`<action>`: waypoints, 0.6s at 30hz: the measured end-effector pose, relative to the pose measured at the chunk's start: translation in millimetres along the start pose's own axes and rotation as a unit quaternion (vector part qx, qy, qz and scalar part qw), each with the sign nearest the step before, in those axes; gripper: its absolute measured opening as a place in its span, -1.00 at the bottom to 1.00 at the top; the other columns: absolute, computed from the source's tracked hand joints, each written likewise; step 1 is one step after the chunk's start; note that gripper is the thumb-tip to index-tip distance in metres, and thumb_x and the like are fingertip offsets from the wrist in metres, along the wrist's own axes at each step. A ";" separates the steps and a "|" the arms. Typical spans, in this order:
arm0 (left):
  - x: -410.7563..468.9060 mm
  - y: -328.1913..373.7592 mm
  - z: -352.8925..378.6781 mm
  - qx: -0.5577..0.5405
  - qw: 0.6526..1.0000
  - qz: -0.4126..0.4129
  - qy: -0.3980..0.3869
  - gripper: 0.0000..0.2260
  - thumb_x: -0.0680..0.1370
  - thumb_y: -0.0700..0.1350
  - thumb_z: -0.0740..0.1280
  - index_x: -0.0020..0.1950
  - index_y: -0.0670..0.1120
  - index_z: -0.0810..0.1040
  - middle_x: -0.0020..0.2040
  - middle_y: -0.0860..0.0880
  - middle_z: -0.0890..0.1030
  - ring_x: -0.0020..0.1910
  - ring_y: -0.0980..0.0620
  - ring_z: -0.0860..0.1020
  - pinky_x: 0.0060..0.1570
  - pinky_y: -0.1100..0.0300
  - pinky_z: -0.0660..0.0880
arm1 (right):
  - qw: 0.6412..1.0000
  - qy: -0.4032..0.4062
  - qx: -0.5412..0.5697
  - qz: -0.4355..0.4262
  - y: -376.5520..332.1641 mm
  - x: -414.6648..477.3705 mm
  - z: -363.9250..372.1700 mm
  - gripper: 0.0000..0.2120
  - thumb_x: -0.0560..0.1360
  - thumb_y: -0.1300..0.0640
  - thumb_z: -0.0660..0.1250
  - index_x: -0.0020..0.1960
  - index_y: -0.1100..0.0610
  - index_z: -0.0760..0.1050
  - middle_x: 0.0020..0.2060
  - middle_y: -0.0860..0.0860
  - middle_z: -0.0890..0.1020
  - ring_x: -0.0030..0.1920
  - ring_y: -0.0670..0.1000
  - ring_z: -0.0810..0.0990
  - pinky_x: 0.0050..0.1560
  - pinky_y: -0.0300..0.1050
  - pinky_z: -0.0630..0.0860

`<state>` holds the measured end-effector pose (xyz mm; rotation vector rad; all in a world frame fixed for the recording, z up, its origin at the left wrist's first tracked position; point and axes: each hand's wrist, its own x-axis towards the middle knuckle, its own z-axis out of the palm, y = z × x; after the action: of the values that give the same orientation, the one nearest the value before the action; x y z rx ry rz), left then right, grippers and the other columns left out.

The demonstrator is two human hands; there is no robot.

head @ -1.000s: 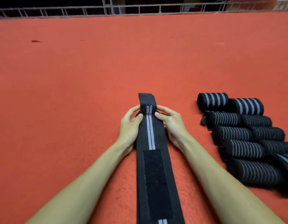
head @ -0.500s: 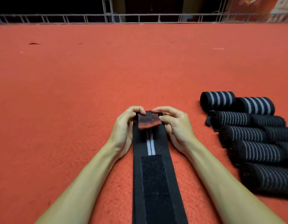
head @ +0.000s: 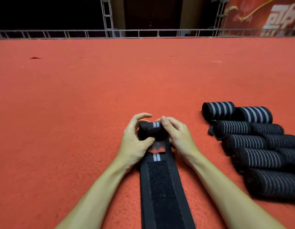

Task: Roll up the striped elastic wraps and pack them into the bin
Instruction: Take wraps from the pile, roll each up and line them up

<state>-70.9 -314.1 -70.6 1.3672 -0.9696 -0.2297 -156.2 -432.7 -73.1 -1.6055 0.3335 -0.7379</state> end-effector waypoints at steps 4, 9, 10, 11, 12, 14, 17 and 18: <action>-0.5 -0.1 1.2 -0.012 1.000 -0.015 0.025 -0.43 0.35 -0.46 0.33 0.21 0.07 0.46 -0.04 -0.15 0.61 -0.11 -0.02 0.59 -0.06 0.28 0.52 | 0.999 0.000 0.021 0.027 -4.7 -4.2 4.1 -0.81 0.47 0.05 0.41 -0.13 0.19 0.62 -0.24 0.02 0.65 -0.19 -0.04 0.58 -0.09 -0.07 0.48; 1.2 -4.5 1.7 -0.011 0.992 -0.122 -0.014 -0.67 0.44 -0.29 0.33 0.17 -0.02 0.48 0.09 -0.04 0.60 0.07 0.06 0.57 0.03 0.34 0.49 | 0.994 0.025 0.104 0.036 -6.7 -8.1 -0.1 -0.80 0.31 0.10 0.50 -0.13 0.19 0.64 -0.21 0.08 0.66 -0.18 -0.01 0.61 -0.12 -0.14 0.52; 2.0 -5.3 1.2 -0.038 0.989 -0.142 -0.023 -0.69 0.41 -0.22 0.33 0.13 -0.05 0.50 0.08 -0.06 0.61 0.10 0.01 0.57 0.11 0.24 0.49 | 0.993 0.029 0.107 0.034 -7.0 -8.1 -1.4 -0.78 0.29 0.11 0.51 -0.12 0.19 0.64 -0.20 0.09 0.66 -0.17 0.00 0.60 -0.11 -0.13 0.52; 2.4 -4.7 1.5 -0.083 0.982 -0.166 -0.032 -0.68 0.37 -0.17 0.33 0.13 -0.07 0.51 0.07 -0.09 0.62 0.10 -0.03 0.58 0.14 0.12 0.49 | 0.993 0.031 0.109 0.033 -6.5 -7.9 -2.9 -0.76 0.27 0.11 0.52 -0.11 0.18 0.64 -0.19 0.09 0.66 -0.16 0.00 0.60 -0.10 -0.13 0.53; 3.0 -4.5 1.3 -0.137 0.970 -0.196 -0.035 -0.64 0.36 -0.15 0.34 0.16 -0.10 0.50 0.07 -0.12 0.62 0.07 -0.04 0.60 0.12 0.07 0.51 | 0.993 0.030 0.107 0.034 -6.6 -7.9 -4.1 -0.75 0.26 0.12 0.53 -0.10 0.18 0.64 -0.18 0.08 0.67 -0.16 0.00 0.61 -0.10 -0.13 0.53; 3.3 -2.5 -0.2 -0.208 0.952 -0.222 -0.022 -0.54 0.35 -0.14 0.45 0.22 -0.15 0.47 0.06 -0.14 0.64 -0.03 -0.01 0.64 -0.02 0.14 0.56 | 0.995 0.021 0.091 0.030 -5.2 -7.8 -5.4 -0.76 0.28 0.21 0.55 -0.07 0.18 0.64 -0.17 0.06 0.67 -0.16 -0.02 0.61 -0.10 -0.14 0.53; 2.5 -3.0 -2.4 -0.213 0.947 -0.239 -0.018 -0.52 0.39 -0.03 0.45 0.24 -0.20 0.50 0.11 -0.20 0.64 0.03 -0.12 0.64 0.05 0.02 0.56 | 0.997 0.003 0.073 0.020 -1.2 -6.9 -7.7 -0.68 0.24 0.25 0.58 -0.03 0.17 0.63 -0.09 0.14 0.68 -0.10 0.04 0.61 0.01 0.04 0.56; 1.6 -2.6 -3.2 -0.202 0.951 -0.234 -0.029 -0.55 0.42 -0.01 0.42 0.24 -0.20 0.51 0.12 -0.21 0.64 0.08 -0.17 0.62 0.11 -0.07 0.52 | 0.997 -0.003 0.081 0.018 -0.5 -6.4 -8.8 -0.66 0.23 0.24 0.57 -0.01 0.16 0.63 -0.06 0.16 0.67 -0.08 0.06 0.61 0.04 0.09 0.56</action>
<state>-66.7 -313.5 -71.9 1.1932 -0.5869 -0.7884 -166.7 -435.7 -74.2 -1.4451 0.2913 -0.7146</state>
